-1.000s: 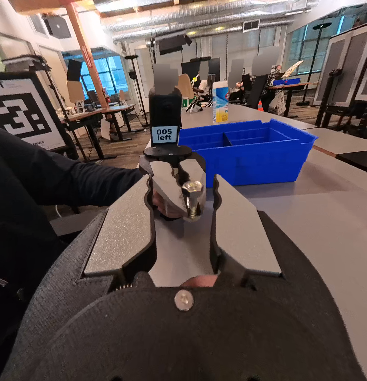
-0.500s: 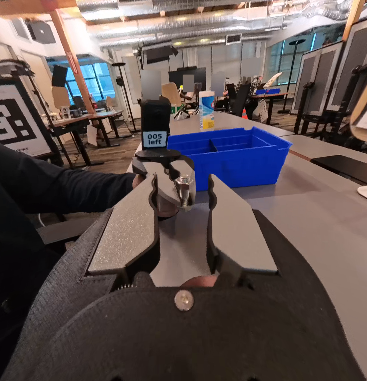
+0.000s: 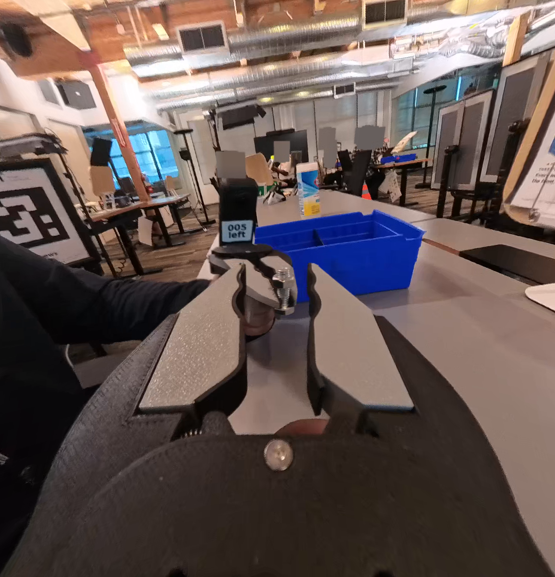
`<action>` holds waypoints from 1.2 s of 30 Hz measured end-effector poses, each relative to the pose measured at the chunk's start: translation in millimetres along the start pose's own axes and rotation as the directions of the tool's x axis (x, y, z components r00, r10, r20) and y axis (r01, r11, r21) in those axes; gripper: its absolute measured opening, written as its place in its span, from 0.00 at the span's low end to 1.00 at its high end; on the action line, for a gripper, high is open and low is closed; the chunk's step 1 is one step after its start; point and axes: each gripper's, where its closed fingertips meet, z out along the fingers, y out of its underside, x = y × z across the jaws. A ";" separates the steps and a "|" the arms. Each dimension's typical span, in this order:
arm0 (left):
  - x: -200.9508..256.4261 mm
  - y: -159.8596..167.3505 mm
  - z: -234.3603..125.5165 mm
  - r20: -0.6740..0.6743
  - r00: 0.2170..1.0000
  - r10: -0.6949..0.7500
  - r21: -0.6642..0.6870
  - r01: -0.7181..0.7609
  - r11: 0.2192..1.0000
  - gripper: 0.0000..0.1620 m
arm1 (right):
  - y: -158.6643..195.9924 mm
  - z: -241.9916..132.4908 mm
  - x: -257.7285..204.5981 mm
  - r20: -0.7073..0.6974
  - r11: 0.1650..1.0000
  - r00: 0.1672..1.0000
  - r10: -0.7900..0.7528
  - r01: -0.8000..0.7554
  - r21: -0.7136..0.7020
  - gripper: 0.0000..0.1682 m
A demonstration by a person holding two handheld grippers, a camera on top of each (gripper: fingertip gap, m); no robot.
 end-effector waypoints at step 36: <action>-1.0 43.0 20.3 0.086 0.996 0.033 -0.207 -0.015 0.978 0.21 | 27.4 -319.6 106.5 -0.939 0.916 0.330 -0.092 -0.342 -0.210 0.10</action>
